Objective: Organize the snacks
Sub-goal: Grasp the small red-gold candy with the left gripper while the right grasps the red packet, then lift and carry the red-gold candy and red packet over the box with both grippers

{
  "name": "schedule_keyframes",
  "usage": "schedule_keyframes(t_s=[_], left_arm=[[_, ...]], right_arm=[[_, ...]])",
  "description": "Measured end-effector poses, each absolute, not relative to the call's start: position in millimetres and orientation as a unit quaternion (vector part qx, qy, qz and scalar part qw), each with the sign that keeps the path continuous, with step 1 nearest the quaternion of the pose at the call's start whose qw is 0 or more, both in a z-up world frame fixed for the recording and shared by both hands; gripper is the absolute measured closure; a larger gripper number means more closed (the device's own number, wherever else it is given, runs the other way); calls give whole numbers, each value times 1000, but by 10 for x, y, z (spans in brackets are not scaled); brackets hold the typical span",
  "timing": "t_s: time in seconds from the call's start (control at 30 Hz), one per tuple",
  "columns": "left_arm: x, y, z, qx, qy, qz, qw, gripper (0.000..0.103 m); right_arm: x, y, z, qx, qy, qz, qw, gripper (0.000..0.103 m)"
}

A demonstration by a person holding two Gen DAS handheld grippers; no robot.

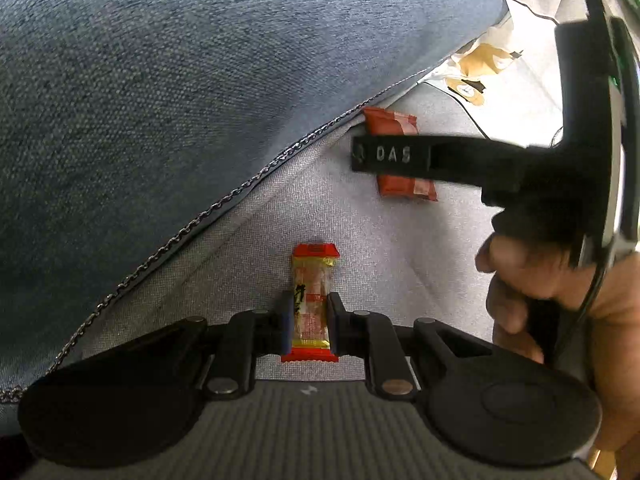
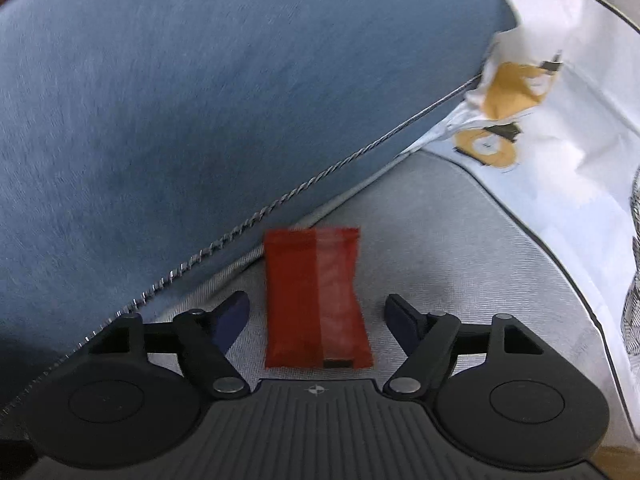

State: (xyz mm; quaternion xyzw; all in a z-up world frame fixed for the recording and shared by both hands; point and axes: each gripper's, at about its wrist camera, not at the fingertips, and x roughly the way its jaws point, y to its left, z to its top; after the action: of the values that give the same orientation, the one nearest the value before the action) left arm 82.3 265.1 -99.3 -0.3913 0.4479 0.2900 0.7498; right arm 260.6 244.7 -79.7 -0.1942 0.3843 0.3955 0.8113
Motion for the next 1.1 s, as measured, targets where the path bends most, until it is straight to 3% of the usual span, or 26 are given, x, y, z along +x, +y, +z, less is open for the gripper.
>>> schedule_keyframes(t_s=[0.1,0.13,0.43,0.77,1.1], left_arm=[[834,2625,-988,-388,448,292,750,85],[842,2613,-989,-387,449,292,751,85],[917,2520,-971,-365,453,289,760,85],[940,2325,-918,-334,466,267,775,85],[957,2087,-625,-301,445,244,807,85]], right_arm=[[2540,2371,-791,-193,362,403,818,59],[2543,2321,-774,-185,362,403,820,60],[2224,1401,-427,-109,352,347,862,61],[980,-68,257,-43,241,311,918,60],[347,-1335,-47,81,158,233,956,60]])
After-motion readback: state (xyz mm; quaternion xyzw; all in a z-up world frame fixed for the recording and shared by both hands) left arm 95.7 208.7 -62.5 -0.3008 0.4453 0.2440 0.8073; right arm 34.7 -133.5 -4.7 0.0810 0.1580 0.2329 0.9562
